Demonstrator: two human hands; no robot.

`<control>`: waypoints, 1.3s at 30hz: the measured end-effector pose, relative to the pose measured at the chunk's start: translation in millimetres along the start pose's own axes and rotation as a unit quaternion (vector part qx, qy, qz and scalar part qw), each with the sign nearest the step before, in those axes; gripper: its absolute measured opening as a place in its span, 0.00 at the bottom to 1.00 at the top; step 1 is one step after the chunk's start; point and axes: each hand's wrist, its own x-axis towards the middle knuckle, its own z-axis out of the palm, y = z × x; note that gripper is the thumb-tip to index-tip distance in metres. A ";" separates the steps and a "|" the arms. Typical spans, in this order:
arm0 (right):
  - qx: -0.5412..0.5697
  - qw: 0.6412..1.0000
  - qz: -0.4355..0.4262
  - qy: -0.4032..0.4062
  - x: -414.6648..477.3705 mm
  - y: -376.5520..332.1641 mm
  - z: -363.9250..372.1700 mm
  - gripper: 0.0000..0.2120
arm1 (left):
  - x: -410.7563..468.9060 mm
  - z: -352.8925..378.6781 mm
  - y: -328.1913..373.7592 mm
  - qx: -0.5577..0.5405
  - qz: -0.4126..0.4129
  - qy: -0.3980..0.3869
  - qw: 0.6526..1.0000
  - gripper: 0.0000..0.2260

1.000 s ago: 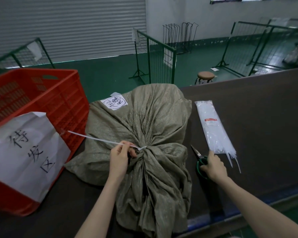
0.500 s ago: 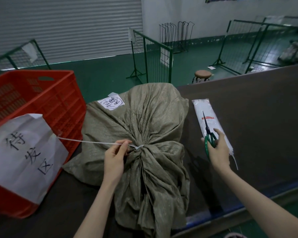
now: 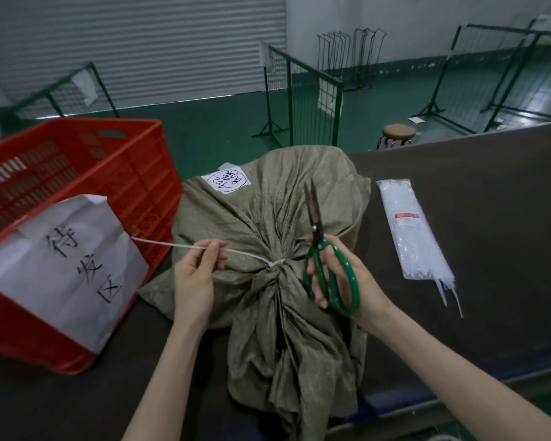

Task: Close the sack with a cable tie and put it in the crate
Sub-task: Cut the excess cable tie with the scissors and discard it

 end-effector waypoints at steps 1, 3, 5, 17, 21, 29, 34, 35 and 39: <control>0.009 1.000 0.022 -0.020 0.5 3.7 4.6 0.29 | 0.5 -2.8 2.7 0.003 0.004 0.004 1.000 0.11; 0.031 0.996 0.072 -0.047 -1.5 9.5 12.0 0.31 | 0.8 -5.1 6.7 0.010 0.014 0.004 1.000 0.12; 0.049 0.990 0.121 -0.060 -5.4 15.8 17.7 0.30 | -0.2 -7.3 8.9 0.021 0.020 0.002 1.000 0.12; 0.017 0.961 0.254 -0.111 -23.7 25.1 13.6 0.34 | -11.8 -2.0 17.9 0.057 0.041 -0.003 0.998 0.11; -0.005 0.956 0.266 -0.120 -24.6 21.9 10.4 0.33 | -17.2 -1.9 20.0 0.062 0.054 -0.005 0.997 0.11; -0.035 0.947 0.286 -0.139 -16.0 11.5 5.8 0.32 | -24.3 -6.3 20.3 0.050 0.058 0.012 0.997 0.11; -0.055 0.938 0.300 -0.163 -17.7 8.7 -1.4 0.34 | -22.4 -11.0 15.6 0.042 0.040 0.038 0.998 0.12; -0.064 0.937 0.301 -0.165 -17.7 9.6 -1.0 0.35 | -22.3 -10.8 15.4 0.040 0.039 0.039 0.998 0.12; -0.056 0.949 0.281 -0.135 -14.4 19.2 3.6 0.33 | -25.0 -8.3 18.2 0.044 0.054 0.024 0.997 0.12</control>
